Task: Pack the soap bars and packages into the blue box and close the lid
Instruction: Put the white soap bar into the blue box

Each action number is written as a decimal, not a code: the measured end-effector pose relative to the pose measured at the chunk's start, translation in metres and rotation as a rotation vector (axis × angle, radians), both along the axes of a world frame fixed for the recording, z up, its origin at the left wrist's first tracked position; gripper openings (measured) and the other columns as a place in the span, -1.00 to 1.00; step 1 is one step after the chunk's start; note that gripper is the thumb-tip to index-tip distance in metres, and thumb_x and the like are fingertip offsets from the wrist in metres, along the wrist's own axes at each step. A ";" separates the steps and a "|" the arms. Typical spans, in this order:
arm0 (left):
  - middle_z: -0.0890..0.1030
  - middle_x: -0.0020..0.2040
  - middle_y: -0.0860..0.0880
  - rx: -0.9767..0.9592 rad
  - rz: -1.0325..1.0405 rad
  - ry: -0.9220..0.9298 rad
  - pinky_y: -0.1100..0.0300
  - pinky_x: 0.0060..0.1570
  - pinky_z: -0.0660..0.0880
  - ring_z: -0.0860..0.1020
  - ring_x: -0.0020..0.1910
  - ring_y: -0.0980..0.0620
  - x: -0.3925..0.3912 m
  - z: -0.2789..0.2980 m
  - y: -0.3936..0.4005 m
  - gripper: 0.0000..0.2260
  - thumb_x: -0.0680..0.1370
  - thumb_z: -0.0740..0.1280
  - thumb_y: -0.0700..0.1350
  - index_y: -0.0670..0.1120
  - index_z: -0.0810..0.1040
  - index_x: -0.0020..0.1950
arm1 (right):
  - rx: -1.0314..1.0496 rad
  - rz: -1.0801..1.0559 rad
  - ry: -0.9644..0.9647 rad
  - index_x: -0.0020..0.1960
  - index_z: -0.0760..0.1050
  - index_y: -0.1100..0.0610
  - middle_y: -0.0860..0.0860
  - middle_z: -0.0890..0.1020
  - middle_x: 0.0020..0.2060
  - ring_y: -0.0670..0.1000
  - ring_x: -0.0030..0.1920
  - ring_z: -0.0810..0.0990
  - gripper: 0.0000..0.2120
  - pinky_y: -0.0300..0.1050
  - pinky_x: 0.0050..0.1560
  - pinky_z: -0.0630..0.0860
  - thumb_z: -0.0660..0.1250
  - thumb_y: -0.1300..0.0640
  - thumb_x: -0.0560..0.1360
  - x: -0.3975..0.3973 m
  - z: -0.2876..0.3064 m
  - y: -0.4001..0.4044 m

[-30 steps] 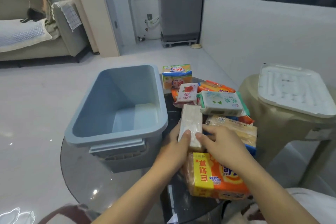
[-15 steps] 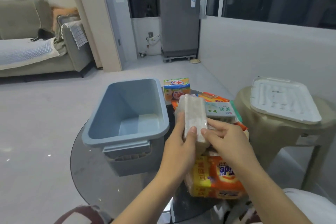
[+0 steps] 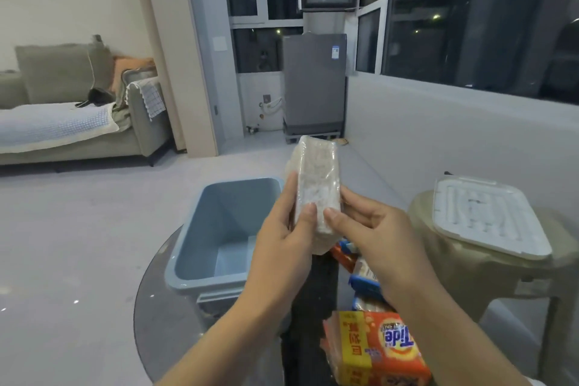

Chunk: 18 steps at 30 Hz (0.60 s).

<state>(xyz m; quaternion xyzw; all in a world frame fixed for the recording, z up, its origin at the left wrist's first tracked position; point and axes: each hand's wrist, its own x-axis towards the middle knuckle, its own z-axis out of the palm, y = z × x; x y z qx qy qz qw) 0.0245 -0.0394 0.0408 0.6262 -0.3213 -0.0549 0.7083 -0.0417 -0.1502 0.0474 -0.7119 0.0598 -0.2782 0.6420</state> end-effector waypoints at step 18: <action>0.66 0.09 -0.06 0.355 0.015 0.571 0.19 -0.12 0.44 0.58 0.04 0.00 0.129 -0.032 0.065 -0.67 0.60 0.14 -0.31 -0.06 0.54 0.28 | -0.001 0.113 0.706 0.11 0.57 0.26 0.14 0.65 -0.07 0.11 -0.06 0.65 -0.72 -0.06 -0.04 0.63 0.39 0.37 0.40 0.159 -0.016 0.041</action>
